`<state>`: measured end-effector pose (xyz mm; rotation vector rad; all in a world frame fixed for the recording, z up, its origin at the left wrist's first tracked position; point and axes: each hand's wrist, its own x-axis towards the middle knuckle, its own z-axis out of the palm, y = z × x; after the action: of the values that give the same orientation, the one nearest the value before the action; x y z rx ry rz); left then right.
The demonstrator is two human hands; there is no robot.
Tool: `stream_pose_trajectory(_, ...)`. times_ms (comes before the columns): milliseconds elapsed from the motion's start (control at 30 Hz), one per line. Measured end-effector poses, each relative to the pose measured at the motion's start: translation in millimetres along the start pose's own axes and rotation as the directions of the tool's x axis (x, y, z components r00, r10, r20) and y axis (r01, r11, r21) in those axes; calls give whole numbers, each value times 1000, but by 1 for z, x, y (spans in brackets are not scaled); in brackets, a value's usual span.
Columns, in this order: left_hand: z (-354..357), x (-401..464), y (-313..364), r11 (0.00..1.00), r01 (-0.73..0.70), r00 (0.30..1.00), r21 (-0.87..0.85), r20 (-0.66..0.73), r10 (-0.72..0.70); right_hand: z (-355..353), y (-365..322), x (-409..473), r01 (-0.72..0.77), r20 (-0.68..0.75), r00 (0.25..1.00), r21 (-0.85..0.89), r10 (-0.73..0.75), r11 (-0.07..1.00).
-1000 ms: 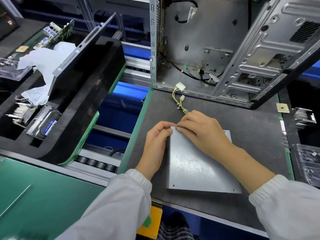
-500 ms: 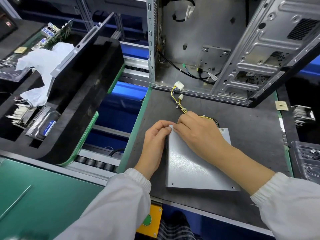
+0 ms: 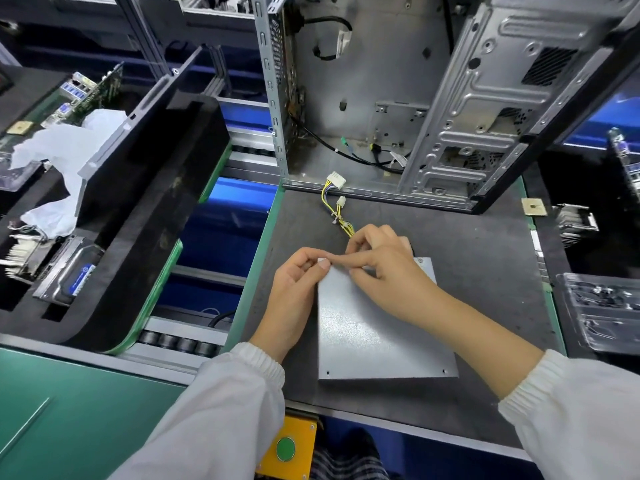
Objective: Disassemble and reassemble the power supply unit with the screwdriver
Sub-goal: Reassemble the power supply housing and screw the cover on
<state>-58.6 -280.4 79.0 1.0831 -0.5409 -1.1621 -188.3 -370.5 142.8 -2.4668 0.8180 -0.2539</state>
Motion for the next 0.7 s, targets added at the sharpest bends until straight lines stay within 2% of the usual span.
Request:
stream_pose_trajectory(100, 1, 1, -1, 1000, -14, 1000, 22, -16, 14, -9, -13, -2, 105, -18, 993, -237, -113, 966)
stream_pose_trajectory(167, 2, 0, -3, 999, -22, 999, 31, -36, 23, -29, -8, -18, 159, -131, 973, -221, -191, 962)
stream_pose_trajectory(233, 1, 0, -4, 997, -39, 998, 66, -53, 43, -54, 22, -54, 77, -355, 931, -30, -83, 997)
stream_pose_trajectory(267, 2, -1, -5, 995, -52, 997, 85, -60, 57, -64, 43, -78, -15, -429, 903, 20, 22, 1000)
stream_pose_trajectory(300, 2, -1, -6, 993, -67, 995, 99, -68, 74, -70, 64, -103, -135, -441, 888, 26, 132, 991)
stream_pose_trajectory(333, 3, 0, -6, 990, -81, 993, 118, -77, 90, -70, 86, -127, -263, -389, 888, 5, 244, 965)
stream_pose_trajectory(400, 4, 0, -8, 979, -99, 989, 178, -96, 117, -58, 118, -166, -439, -161, 891, -66, 425, 896)
stream_pose_trajectory(467, 3, 2, -9, 971, -107, 986, 216, -100, 131, -46, 133, -184, -472, -3, 880, -115, 474, 874)
stream_pose_trajectory(633, -7, 7, -13, 963, -118, 990, 244, -47, 133, -50, 144, -186, -404, 49, 912, -63, 408, 912)
stream_pose_trajectory(700, -11, 9, -13, 952, -136, 989, 273, -16, 146, -71, 146, -185, -418, 7, 909, -21, 418, 908)
